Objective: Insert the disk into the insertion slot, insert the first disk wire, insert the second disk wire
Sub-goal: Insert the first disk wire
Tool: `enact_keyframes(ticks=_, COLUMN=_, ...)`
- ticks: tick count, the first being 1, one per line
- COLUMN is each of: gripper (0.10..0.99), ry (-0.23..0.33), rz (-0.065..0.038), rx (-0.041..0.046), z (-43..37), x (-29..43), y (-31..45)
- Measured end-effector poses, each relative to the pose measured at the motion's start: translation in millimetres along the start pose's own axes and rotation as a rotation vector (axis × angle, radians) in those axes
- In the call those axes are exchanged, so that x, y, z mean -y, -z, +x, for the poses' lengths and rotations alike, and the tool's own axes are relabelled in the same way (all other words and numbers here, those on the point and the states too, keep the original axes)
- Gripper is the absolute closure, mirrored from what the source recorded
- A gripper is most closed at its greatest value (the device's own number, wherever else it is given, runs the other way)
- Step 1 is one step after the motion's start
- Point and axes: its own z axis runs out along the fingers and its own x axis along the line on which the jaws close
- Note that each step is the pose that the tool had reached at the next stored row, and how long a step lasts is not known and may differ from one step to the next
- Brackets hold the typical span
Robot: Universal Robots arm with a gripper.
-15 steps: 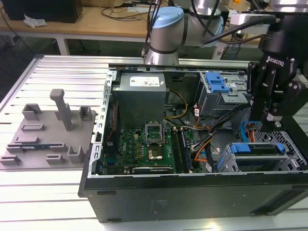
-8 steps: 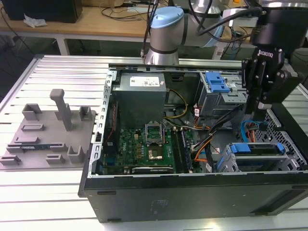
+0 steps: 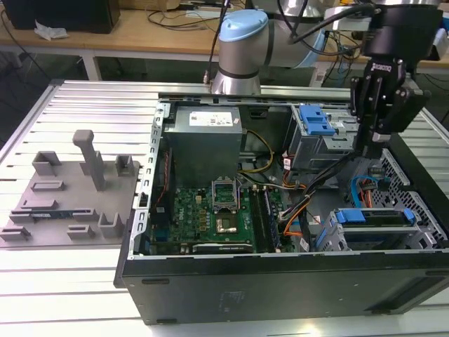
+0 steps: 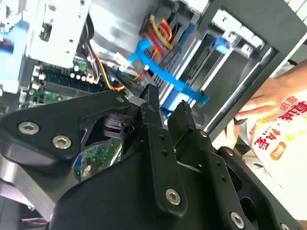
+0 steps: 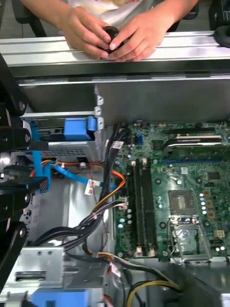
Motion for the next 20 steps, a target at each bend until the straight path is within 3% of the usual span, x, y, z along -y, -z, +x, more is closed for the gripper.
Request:
enact_keyframes(ticks=5, gripper=0.737, ry=0.0, rz=0.0, rx=0.0004, z=-2.8, x=22.8, y=-1.8)
enact_keyframes(ticks=6, gripper=0.737, ry=0.0, rz=0.0, rx=0.0004, z=-3.6, x=24.7, y=-3.0)
enact_keyframes(ticks=9, gripper=0.737, ry=-0.001, rz=0.001, rx=0.0004, z=-5.2, x=25.8, y=-6.4)
enact_keyframes(ticks=14, gripper=0.737, ry=-0.02, rz=0.02, rx=0.0008, z=-6.5, x=25.3, y=-9.6)
enact_keyframes(ticks=20, gripper=0.737, ry=-0.053, rz=0.014, rx=-0.0014, z=-9.5, x=23.7, y=-15.5)
